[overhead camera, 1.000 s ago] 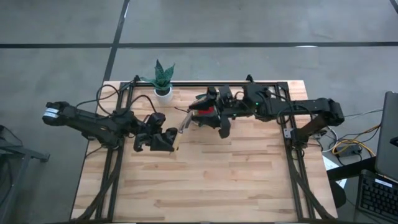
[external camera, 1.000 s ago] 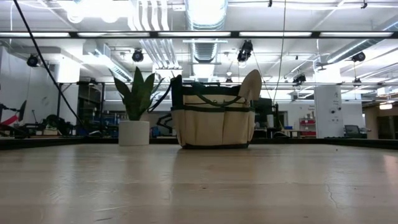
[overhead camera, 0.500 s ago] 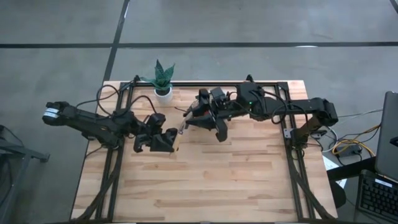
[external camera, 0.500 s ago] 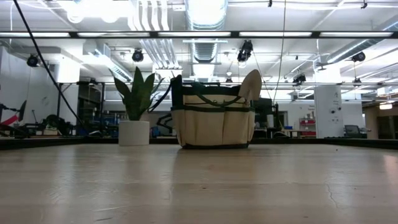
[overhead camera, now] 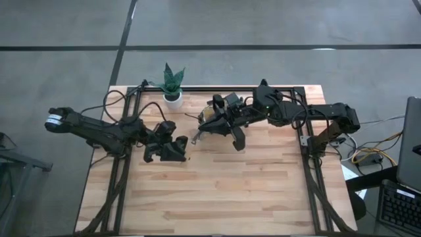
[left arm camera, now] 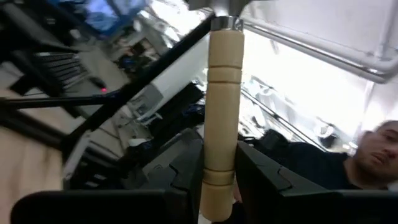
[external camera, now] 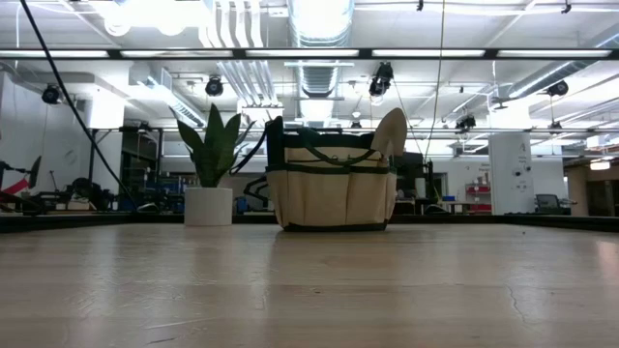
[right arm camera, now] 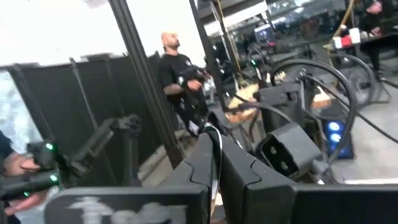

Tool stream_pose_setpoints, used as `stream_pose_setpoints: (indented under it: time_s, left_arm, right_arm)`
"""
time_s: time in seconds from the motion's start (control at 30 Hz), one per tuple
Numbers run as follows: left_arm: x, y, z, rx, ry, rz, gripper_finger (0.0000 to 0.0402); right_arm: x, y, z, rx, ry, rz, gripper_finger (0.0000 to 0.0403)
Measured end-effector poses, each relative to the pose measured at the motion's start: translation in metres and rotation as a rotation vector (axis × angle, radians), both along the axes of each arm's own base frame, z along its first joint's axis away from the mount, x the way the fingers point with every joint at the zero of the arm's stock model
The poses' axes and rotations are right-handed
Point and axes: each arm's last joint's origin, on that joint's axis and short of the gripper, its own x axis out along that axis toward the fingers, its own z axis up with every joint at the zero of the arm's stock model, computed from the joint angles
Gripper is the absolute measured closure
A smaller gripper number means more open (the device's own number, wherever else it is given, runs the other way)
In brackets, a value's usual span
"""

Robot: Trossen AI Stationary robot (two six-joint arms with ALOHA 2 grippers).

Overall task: Pick & Place Garden tools in Gardening bag
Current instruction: Put the brown trowel into the white bag

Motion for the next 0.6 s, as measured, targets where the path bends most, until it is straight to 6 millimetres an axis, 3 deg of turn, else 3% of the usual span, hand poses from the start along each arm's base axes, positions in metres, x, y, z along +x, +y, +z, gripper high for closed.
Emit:
stream_pose_setpoints:
  time_s: [0.37,0.6]
  left_arm:
    - [0.005,0.005,-0.042,0.073,0.45,0.144,0.0243]
    - [0.001,0.012,-0.051,0.084,0.56,0.265,0.0218]
  right_arm:
    - [-0.045,-0.005,-0.014,-0.187,0.399,-0.295,0.0395]
    - [-0.055,-0.008,-0.042,-0.293,0.567,-0.423,0.0395]
